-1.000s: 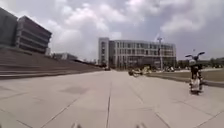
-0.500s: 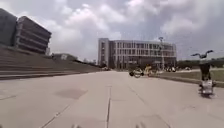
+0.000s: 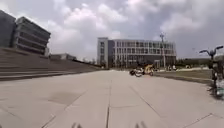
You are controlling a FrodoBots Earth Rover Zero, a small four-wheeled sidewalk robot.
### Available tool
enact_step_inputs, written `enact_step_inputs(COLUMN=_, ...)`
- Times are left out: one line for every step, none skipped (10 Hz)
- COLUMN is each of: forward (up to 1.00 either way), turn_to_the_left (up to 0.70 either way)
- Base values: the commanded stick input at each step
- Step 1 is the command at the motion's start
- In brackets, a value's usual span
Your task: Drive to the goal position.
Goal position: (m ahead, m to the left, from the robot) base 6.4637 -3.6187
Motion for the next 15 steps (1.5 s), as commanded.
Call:
enact_step_inputs(forward=0.7, turn_to_the_left=0.0)
enact_step_inputs(forward=0.7, turn_to_the_left=0.0)
enact_step_inputs(forward=0.7, turn_to_the_left=0.0)
enact_step_inputs(forward=0.7, turn_to_the_left=0.0)
enact_step_inputs(forward=0.7, turn_to_the_left=0.0)
enact_step_inputs(forward=0.7, turn_to_the_left=0.0)
enact_step_inputs(forward=0.7, turn_to_the_left=0.0)
enact_step_inputs(forward=0.7, turn_to_the_left=0.0)
enact_step_inputs(forward=0.7, turn_to_the_left=0.0)
enact_step_inputs(forward=0.7, turn_to_the_left=0.0)
enact_step_inputs(forward=0.7, turn_to_the_left=0.0)
enact_step_inputs(forward=0.7, turn_to_the_left=0.0)
enact_step_inputs(forward=0.7, turn_to_the_left=0.0)
enact_step_inputs(forward=0.7, turn_to_the_left=0.0)
enact_step_inputs(forward=0.7, turn_to_the_left=0.0)
